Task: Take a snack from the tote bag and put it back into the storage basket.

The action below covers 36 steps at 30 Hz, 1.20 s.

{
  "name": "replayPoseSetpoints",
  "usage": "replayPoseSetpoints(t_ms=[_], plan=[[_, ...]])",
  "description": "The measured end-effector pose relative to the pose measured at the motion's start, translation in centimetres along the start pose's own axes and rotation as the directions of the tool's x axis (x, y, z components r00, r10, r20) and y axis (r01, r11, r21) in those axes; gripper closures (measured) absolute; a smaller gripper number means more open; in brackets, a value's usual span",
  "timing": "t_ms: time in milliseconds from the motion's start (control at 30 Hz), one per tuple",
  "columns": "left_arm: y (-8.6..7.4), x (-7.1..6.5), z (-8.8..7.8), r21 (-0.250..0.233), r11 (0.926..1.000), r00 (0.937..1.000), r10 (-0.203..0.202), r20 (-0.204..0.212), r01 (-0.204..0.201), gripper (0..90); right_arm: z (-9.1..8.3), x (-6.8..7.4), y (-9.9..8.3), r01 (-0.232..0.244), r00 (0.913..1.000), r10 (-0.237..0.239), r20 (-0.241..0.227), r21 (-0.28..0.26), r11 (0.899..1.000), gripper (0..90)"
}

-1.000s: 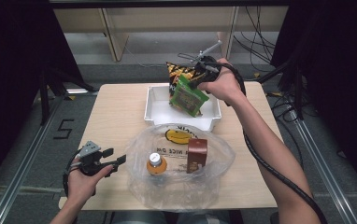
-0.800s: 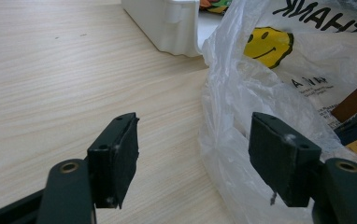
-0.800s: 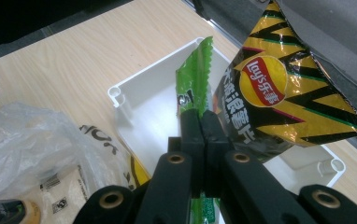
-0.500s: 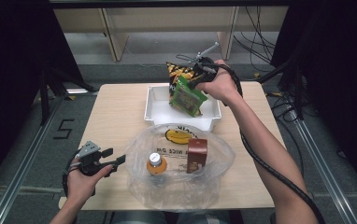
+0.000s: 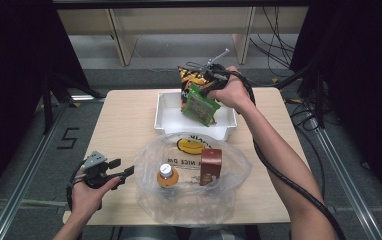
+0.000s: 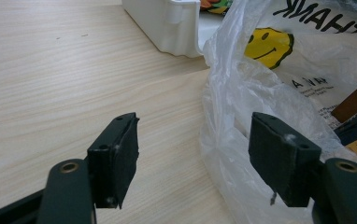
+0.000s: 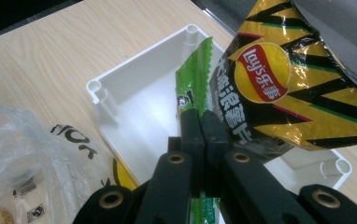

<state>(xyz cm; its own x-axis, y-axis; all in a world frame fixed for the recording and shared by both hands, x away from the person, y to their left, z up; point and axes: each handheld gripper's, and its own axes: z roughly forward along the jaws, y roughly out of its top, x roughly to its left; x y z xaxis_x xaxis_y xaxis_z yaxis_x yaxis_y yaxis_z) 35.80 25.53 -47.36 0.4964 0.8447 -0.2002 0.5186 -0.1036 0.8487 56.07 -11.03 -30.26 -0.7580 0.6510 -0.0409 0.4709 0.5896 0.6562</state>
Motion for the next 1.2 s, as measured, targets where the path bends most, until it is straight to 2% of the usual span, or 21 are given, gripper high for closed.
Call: replayPoseSetpoints(t_ms=[67, 133, 167, 200, 267, 300, 333, 467, 567, 633, 667, 733, 767, 800, 833, 900, 967, 1033, 1100, 1133, 1200], plan=[[0.0, 0.0, 0.0, 0.000, 1.0000, 1.0000, -0.007, 0.001, 0.007, 32.9, 0.4, -0.2, -0.1, 0.019, 0.9998, -0.019, 0.008, -0.007, 1.000, 90.0], [0.0, 0.0, 0.0, 0.000, 1.0000, 1.0000, -0.006, 0.001, 0.006, 32.9, 0.6, -0.2, -0.1, -0.017, 0.9999, 0.017, -0.002, 0.015, 1.000, 90.0], [0.0, 0.0, 0.0, 0.000, 1.0000, 1.0000, -0.006, 0.001, 0.006, 32.9, 0.8, -0.4, -0.2, 0.012, 0.9999, -0.012, 0.004, 0.007, 1.000, 90.0], [0.0, 0.0, 0.0, 0.000, 1.0000, 1.0000, -0.005, 0.000, 0.005, 32.9, 0.8, -0.3, -0.2, -0.018, 0.9998, 0.018, -0.006, 0.014, 1.000, 90.0], [0.0, 0.0, 0.0, 0.000, 1.0000, 1.0000, -0.006, 0.000, 0.006, 32.9, 1.0, -0.4, -0.3, -0.023, 0.9997, 0.023, -0.001, 0.022, 1.000, 90.0], [0.0, 0.0, 0.0, 0.000, 1.0000, 1.0000, -0.006, 0.000, 0.006, 32.9, 1.2, -0.6, -0.3, -0.001, 1.0000, 0.001, 0.001, 0.008, 1.000, 90.0], [0.0, 0.0, 0.0, 0.000, 1.0000, 1.0000, -0.006, 0.001, 0.006, 32.9, 1.2, -0.5, -0.3, -0.030, 0.9995, 0.030, -0.001, 0.030, 0.999, 90.0], [0.0, 0.0, 0.0, 0.000, 1.0000, 1.0000, -0.006, 0.001, 0.006, 32.9, 1.8, -0.9, -0.5, 0.009, 0.9999, -0.009, 0.007, 0.019, 1.000, 90.0], [0.0, 0.1, -0.1, 0.001, 1.0000, 1.0000, -0.003, -0.001, 0.003, 32.9, 2.1, -0.8, -0.6, -0.029, 0.9996, 0.029, 0.004, 0.043, 0.999, 90.0], [0.0, 0.1, -0.1, -0.002, 1.0000, 1.0000, -0.003, 0.000, 0.003, 32.9, 2.5, -0.9, -0.7, -0.032, 0.9994, 0.031, 0.013, 0.043, 0.999, 90.0], [0.0, 0.1, -0.1, -0.002, 1.0000, 1.0000, -0.002, -0.001, 0.002, 32.9, 2.7, -1.1, -0.8, -0.002, 1.0000, 0.002, 0.001, 0.035, 0.999, 90.0], [0.0, 0.1, -0.1, 0.004, 1.0000, 1.0000, 0.001, -0.001, -0.001, 32.9, 2.9, -1.0, -0.8, -0.020, 0.9998, 0.020, -0.005, 0.055, 0.998, 90.0], [0.0, 0.1, -0.1, 0.005, 1.0000, 1.0000, 0.001, -0.004, -0.001, 32.9, 3.1, -1.0, -0.9, -0.016, 0.9998, 0.016, 0.010, 0.061, 0.998, 90.0], [0.0, 0.1, -0.1, 0.004, 1.0000, 1.0000, 0.002, -0.003, -0.002, 32.9, 3.3, -0.9, -0.8, -0.016, 0.9998, 0.017, -0.009, 0.054, 0.998, 90.0], [0.0, 0.1, -0.1, 0.005, 1.0000, 1.0000, 0.003, -0.003, -0.003, 32.9, 3.3, -0.9, -0.8, -0.016, 0.9999, 0.016, 0.000, 0.065, 0.998, 90.0], [0.0, 0.1, -0.1, 0.004, 1.0000, 1.0000, 0.001, -0.003, -0.001, 32.9, 3.6, -1.1, -0.8, 0.022, 0.9998, -0.022, 0.000, 0.047, 0.999, 90.0], [0.0, 0.1, -0.1, 0.002, 1.0000, 1.0000, -0.001, -0.004, 0.001, 32.9, 3.7, -0.8, -0.7, -0.018, 0.9998, 0.017, 0.006, 0.078, 0.997, 90.0], [0.0, 0.2, -0.1, -0.001, 1.0000, 1.0000, -0.002, -0.002, 0.002, 32.9, 4.0, -0.8, -0.7, -0.020, 0.9998, 0.020, 0.003, 0.080, 0.997, 90.0], [0.0, 0.2, -0.1, -0.001, 1.0000, 1.0000, -0.003, -0.001, 0.003, 32.9, 4.2, -0.7, -0.7, -0.014, 0.9999, 0.014, 0.000, 0.081, 0.997, 90.0], [0.0, 0.2, -0.1, -0.002, 1.0000, 1.0000, -0.004, -0.001, 0.004, 32.9, 4.5, -0.9, -0.7, 0.017, 0.9997, -0.015, -0.018, 0.071, 0.997, 90.0], [0.0, 0.1, -0.1, -0.003, 1.0000, 1.0000, -0.005, -0.002, 0.005, 32.9, 4.7, -0.8, -0.7, 0.017, 0.9998, -0.016, -0.009, 0.079, 0.997, 90.0]])
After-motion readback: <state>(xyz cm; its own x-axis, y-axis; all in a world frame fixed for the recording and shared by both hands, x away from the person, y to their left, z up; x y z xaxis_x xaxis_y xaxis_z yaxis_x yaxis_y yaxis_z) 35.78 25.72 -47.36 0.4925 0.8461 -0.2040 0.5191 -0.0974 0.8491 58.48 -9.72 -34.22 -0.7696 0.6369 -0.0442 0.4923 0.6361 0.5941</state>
